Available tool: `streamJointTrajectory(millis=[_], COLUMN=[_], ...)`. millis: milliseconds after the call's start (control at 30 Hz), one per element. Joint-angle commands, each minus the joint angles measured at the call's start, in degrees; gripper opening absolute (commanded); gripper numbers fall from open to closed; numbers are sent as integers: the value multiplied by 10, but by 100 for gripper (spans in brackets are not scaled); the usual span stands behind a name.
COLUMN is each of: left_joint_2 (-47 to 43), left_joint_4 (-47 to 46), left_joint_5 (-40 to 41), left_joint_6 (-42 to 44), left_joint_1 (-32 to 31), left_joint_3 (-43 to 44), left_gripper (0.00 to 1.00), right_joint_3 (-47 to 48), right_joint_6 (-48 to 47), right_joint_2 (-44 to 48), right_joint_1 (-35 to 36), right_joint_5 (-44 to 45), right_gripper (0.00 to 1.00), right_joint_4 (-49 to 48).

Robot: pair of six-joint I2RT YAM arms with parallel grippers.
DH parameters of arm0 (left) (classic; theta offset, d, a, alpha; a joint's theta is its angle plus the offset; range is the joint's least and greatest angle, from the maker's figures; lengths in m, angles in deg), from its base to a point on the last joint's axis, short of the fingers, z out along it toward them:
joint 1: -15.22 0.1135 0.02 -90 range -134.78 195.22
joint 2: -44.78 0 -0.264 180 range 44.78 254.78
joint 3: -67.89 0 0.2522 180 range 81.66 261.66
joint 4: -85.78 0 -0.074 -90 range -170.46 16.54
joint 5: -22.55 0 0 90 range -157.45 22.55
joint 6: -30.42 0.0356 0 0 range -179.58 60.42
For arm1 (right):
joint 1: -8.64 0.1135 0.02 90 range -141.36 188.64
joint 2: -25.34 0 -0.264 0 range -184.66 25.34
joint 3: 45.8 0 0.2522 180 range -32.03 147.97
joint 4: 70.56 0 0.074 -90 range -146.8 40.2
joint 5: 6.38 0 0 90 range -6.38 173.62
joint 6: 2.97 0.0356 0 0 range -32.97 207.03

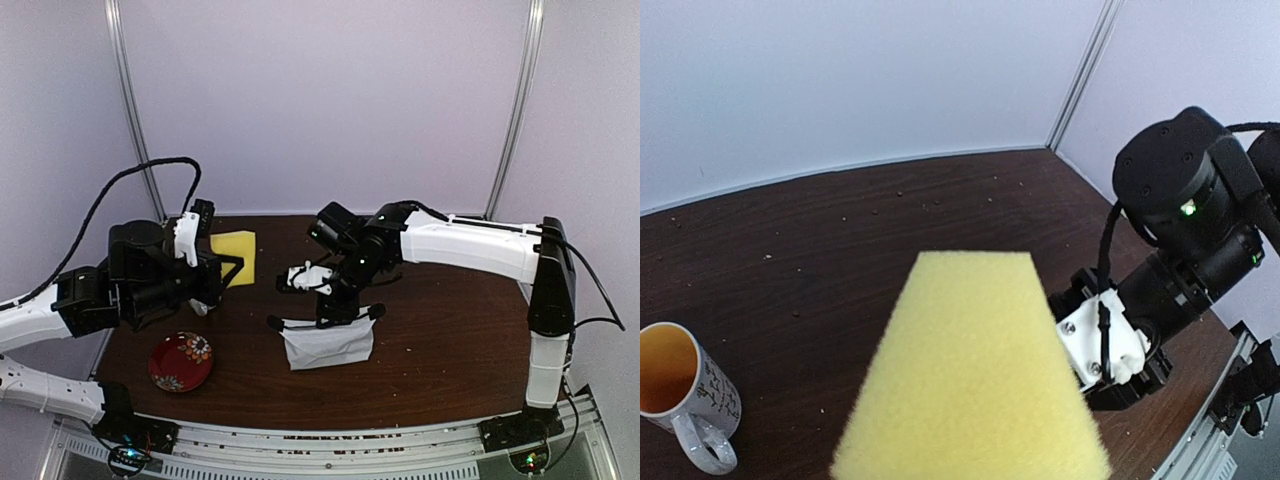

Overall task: Sort the hair-cutting tools
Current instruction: Pick up the kit bag at the center of the board.

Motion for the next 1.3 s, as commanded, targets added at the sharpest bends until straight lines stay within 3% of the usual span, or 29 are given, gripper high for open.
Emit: streamJointTrajectory(millis=[0, 500, 1033, 1267], left_joint_2=[-18, -32, -16, -17], left_joint_4=[3, 2, -17, -19], left_joint_5=[31, 42, 28, 19], left_joint_6=[-14, -29, -32, -34], left_joint_1=[0, 1, 0, 0], left_joint_3=[-12, -30, -29, -30], left_gripper=[0, 0, 0, 0], right_joint_3=[32, 57, -57, -59], right_joint_6=[-2, 37, 4, 17], right_joint_2=[-24, -74, -16, 15], right_joint_1=[19, 24, 24, 10], right_joint_5=[35, 160, 246, 238], right_gripper=[55, 50, 50, 29], right_joint_4=[13, 4, -45, -64])
